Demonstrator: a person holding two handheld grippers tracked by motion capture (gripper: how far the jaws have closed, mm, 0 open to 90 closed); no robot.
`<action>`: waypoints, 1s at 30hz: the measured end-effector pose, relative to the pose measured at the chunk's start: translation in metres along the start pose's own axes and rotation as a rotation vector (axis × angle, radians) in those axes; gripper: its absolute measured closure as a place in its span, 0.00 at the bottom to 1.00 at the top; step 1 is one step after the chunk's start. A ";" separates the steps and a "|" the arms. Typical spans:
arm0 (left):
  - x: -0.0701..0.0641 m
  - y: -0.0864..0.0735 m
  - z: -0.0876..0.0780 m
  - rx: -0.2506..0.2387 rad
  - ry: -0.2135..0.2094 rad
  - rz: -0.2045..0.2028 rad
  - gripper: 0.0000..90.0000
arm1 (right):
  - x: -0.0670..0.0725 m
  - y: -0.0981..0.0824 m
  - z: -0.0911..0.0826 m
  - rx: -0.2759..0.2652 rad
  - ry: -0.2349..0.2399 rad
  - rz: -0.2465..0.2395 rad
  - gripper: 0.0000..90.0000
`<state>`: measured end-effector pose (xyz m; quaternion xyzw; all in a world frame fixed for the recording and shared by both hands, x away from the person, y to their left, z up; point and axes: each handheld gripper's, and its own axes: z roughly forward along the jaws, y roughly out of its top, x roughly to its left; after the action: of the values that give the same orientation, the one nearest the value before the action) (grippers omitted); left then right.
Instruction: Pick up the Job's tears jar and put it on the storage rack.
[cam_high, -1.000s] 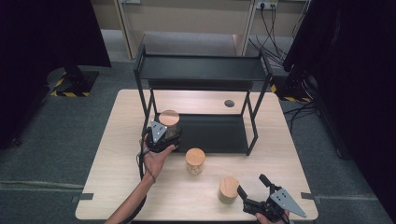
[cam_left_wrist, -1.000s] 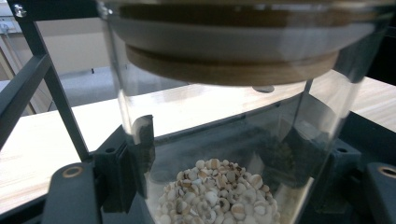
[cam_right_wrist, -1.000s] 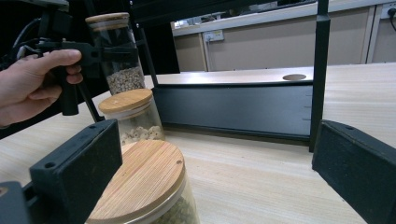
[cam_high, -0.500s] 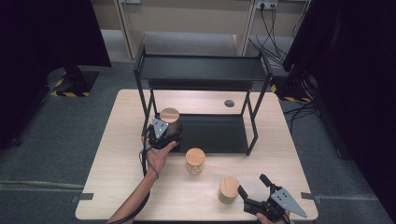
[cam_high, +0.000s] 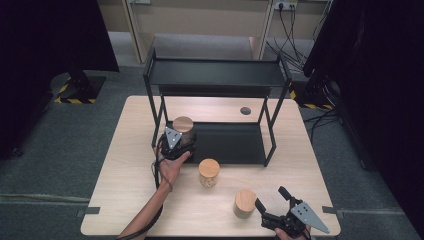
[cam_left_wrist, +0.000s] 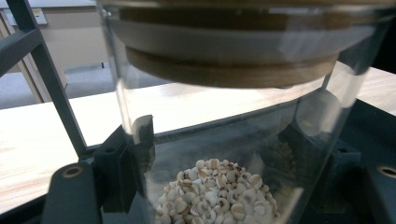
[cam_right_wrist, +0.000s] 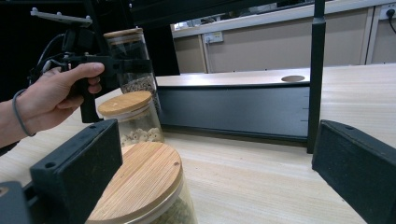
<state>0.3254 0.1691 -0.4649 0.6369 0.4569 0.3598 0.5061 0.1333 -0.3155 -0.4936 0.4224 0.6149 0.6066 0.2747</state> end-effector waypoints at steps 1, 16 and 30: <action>0.000 0.000 0.000 -0.001 0.000 -0.001 0.28 | 0.000 0.000 0.000 -0.001 0.000 0.000 0.02; -0.006 0.000 -0.008 0.005 0.029 -0.023 0.14 | 0.001 0.000 -0.001 -0.005 0.001 0.001 0.02; -0.024 0.001 -0.026 0.051 0.032 0.003 0.02 | 0.001 0.000 0.000 -0.003 0.006 0.002 0.02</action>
<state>0.2939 0.1547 -0.4575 0.6443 0.4730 0.3589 0.4820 0.1323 -0.3146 -0.4934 0.4209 0.6142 0.6091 0.2732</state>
